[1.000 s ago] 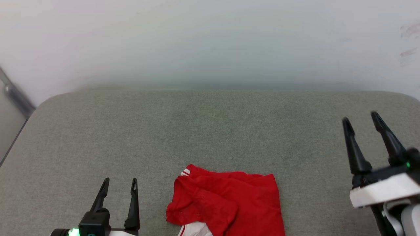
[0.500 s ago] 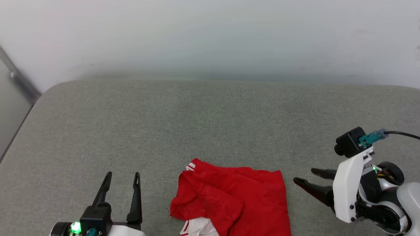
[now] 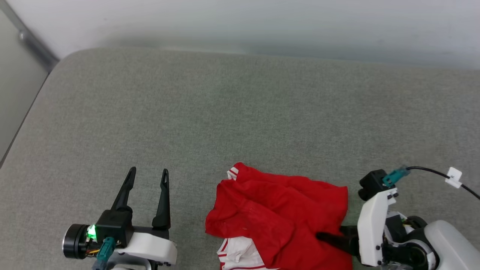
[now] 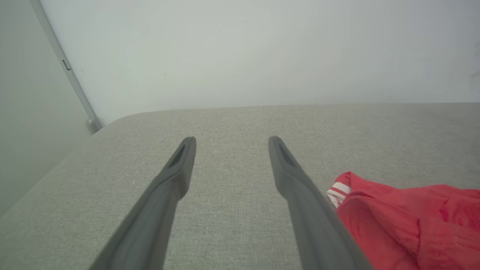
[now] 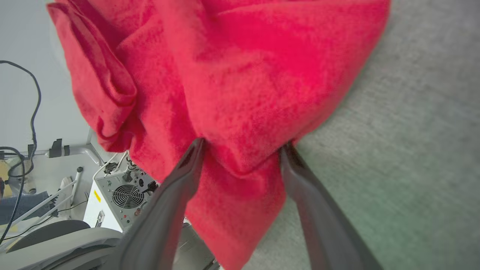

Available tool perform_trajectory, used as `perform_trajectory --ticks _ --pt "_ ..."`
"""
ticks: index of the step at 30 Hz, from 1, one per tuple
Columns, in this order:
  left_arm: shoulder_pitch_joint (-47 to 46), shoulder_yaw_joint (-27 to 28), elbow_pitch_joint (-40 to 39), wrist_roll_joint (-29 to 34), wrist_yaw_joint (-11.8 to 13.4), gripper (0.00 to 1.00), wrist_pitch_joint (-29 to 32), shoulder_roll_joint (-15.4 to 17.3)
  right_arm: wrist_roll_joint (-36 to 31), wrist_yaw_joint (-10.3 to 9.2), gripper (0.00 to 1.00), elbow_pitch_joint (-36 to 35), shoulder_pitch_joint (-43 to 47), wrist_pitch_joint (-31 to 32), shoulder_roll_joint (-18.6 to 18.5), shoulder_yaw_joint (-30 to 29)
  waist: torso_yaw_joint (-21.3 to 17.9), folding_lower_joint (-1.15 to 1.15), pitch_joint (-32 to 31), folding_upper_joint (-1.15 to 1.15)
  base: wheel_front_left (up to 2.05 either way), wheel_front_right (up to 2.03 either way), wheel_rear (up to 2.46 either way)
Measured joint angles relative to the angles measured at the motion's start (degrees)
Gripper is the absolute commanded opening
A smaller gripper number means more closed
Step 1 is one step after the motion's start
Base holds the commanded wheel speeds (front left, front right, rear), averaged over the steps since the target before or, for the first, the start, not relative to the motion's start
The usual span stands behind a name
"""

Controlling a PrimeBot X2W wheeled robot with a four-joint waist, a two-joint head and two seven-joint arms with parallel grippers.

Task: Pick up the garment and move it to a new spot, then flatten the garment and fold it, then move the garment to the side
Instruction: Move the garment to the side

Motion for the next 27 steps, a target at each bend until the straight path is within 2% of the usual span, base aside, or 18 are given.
perform_trajectory --ticks 7,10,11,12,19,27 --pt "-2.19 -0.31 0.27 -0.05 -0.40 1.00 0.00 -0.25 0.15 0.01 1.00 3.34 -1.94 -2.46 2.54 3.75 1.93 0.00 3.51 0.00 0.00 0.00 0.00" --pt "-2.45 -0.43 0.42 -0.07 -0.41 1.00 0.00 -0.34 0.20 0.05 1.00 3.78 -2.86 -3.87 2.49 5.87 2.51 -0.01 4.11 0.00 0.00 0.00 0.00" --pt "-2.48 -0.37 0.54 -0.07 -0.41 1.00 0.00 -0.36 0.23 0.04 0.46 3.83 -3.02 -4.45 2.30 6.53 2.62 -0.01 4.15 0.00 0.00 0.00 0.00" --pt "-2.49 -0.38 0.63 -0.07 -0.41 1.00 0.00 -0.38 0.20 0.05 0.00 3.86 -3.29 -5.37 1.96 7.11 2.65 -0.01 4.08 0.00 0.00 0.00 0.00" --pt "-1.90 0.08 1.23 -0.04 -0.32 1.00 0.00 -0.46 0.22 0.02 0.00 3.33 -5.71 -11.39 -0.83 11.18 1.96 -0.01 1.88 0.00 0.00 0.00 0.00" --pt "1.75 0.64 1.12 -0.24 0.37 1.00 0.00 -0.58 -0.92 0.00 0.00 -3.35 -12.21 -13.97 -8.06 16.11 -1.40 -0.01 -2.30 0.00 0.00 0.00 0.00"
